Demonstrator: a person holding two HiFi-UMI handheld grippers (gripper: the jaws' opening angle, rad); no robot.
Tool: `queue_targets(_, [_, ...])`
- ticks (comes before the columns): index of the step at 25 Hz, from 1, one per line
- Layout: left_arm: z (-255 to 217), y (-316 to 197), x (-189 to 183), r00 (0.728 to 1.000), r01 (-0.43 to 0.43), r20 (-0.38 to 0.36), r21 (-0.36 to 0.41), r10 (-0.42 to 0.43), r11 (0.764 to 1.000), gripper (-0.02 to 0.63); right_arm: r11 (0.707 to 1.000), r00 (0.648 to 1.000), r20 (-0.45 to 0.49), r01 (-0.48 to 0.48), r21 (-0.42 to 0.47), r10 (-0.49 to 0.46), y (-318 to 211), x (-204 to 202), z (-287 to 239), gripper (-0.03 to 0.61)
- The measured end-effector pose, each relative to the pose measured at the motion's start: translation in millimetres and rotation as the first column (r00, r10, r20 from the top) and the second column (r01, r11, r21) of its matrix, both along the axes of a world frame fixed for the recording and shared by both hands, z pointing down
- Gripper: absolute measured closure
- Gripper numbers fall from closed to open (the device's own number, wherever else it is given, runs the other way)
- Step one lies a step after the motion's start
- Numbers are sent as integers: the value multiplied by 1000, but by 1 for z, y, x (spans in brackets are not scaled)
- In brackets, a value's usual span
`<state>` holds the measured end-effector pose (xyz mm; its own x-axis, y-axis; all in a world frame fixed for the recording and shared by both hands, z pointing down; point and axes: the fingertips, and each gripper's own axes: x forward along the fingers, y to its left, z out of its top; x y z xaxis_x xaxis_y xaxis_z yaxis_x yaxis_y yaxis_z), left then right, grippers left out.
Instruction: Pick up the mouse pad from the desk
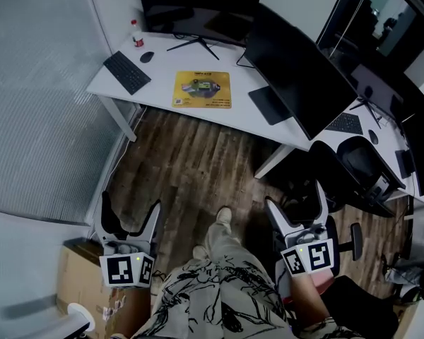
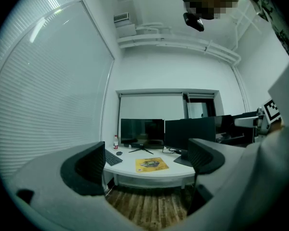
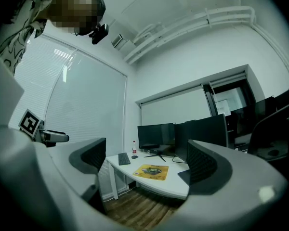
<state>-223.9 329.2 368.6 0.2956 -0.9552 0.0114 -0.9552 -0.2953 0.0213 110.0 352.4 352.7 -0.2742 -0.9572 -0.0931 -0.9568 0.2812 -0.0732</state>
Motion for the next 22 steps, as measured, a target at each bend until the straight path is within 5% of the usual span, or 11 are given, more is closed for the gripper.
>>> queue_targets(9, [-18, -68, 23, 999, -39, 23, 26, 39, 999, 97, 1000, 1000, -22, 14, -6, -15, -64, 12, -7, 67])
queue_targets(22, [-30, -139, 37, 1000, 10, 22, 44, -11, 999, 104, 999, 999, 5, 32, 17, -32, -143, 37, -16, 67])
